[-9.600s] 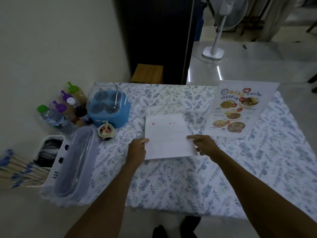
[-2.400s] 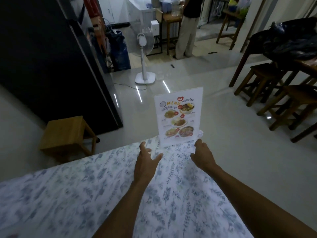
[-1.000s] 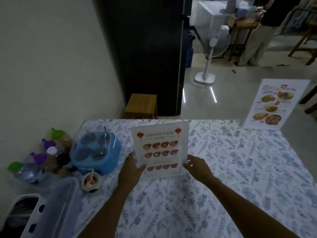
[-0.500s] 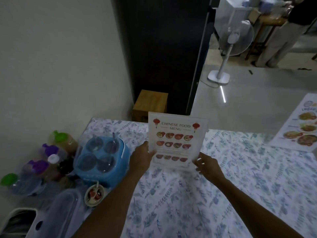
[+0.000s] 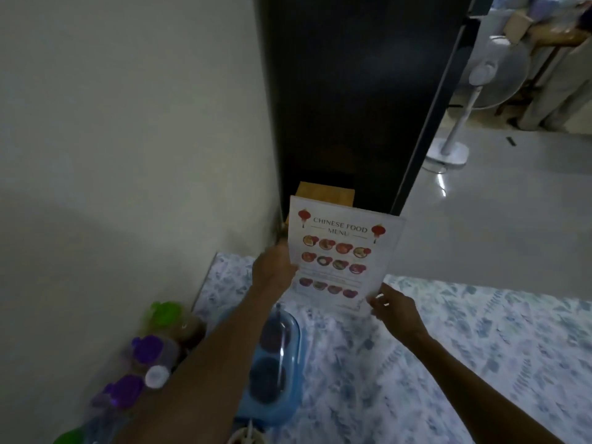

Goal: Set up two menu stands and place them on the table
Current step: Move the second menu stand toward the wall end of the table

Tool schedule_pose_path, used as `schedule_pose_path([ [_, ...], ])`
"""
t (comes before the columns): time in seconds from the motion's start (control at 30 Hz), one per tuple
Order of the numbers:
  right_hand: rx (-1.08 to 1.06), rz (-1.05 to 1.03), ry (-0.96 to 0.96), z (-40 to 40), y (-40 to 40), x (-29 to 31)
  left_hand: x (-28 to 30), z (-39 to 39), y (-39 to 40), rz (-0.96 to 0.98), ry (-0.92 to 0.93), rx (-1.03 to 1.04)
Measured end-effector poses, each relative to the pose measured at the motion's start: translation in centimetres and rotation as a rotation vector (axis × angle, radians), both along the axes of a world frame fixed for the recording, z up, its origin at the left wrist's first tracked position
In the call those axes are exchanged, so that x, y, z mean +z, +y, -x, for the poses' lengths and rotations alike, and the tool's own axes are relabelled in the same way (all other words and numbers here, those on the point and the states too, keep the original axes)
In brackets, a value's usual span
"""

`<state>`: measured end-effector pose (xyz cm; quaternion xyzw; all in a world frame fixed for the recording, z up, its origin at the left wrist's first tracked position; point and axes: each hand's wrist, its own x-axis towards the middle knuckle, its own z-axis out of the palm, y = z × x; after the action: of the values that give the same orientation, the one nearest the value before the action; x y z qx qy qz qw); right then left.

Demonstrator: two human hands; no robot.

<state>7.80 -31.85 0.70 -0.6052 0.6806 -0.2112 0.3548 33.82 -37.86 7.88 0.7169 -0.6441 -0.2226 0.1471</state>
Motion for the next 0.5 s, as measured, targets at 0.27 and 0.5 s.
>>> schedule_pose_path([
  [0.27,0.092,0.082,-0.038,-10.7,-5.4,-0.8,-0.7,-11.3,-2.1,0.036,0.061,0.157],
  [0.5,0.132,0.063,-0.118,-17.0,-8.5,-0.6,-1.4,-16.0,-1.6,0.109,0.045,0.297],
])
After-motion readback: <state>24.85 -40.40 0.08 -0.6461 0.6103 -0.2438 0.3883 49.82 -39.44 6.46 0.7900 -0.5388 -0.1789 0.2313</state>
